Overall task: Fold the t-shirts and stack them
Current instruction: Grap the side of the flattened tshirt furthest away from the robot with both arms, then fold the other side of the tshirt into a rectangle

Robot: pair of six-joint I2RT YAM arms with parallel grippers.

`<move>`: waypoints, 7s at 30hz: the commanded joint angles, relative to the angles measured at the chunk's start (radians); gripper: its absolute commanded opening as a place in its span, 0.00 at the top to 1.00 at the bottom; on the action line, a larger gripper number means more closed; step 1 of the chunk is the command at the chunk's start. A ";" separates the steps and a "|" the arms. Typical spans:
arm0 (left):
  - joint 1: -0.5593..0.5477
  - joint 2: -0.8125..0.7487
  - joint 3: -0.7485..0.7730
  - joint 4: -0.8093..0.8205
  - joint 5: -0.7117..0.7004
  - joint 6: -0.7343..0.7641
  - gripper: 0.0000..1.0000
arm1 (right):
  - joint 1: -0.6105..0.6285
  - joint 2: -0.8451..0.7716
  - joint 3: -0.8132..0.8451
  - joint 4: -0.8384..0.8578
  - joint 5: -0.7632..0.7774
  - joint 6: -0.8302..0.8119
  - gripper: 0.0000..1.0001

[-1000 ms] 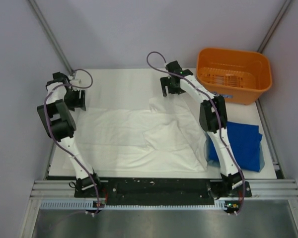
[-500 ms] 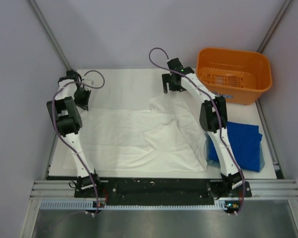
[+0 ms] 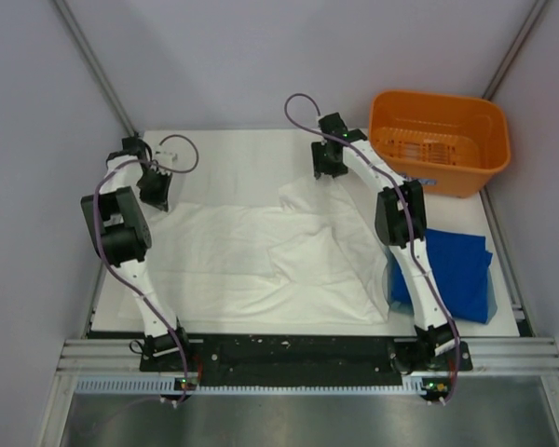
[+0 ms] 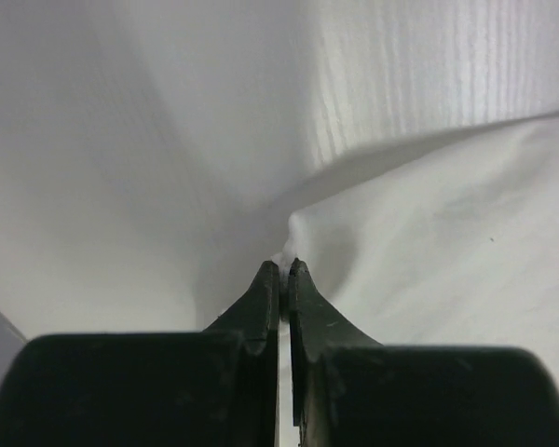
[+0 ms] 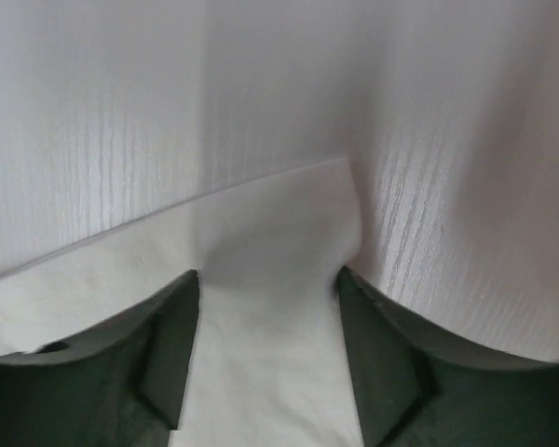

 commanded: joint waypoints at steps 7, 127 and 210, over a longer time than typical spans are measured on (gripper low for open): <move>0.001 -0.262 -0.105 0.104 0.046 0.073 1.00 | -0.003 -0.045 -0.031 -0.013 -0.149 -0.028 1.00; 0.188 -0.855 -0.938 0.188 -0.124 0.863 1.00 | 0.379 -0.932 -1.347 0.380 -0.202 0.176 0.95; 0.035 -0.626 -0.777 0.290 -0.095 0.323 0.55 | -0.009 -0.864 -1.154 0.443 0.118 -0.025 0.59</move>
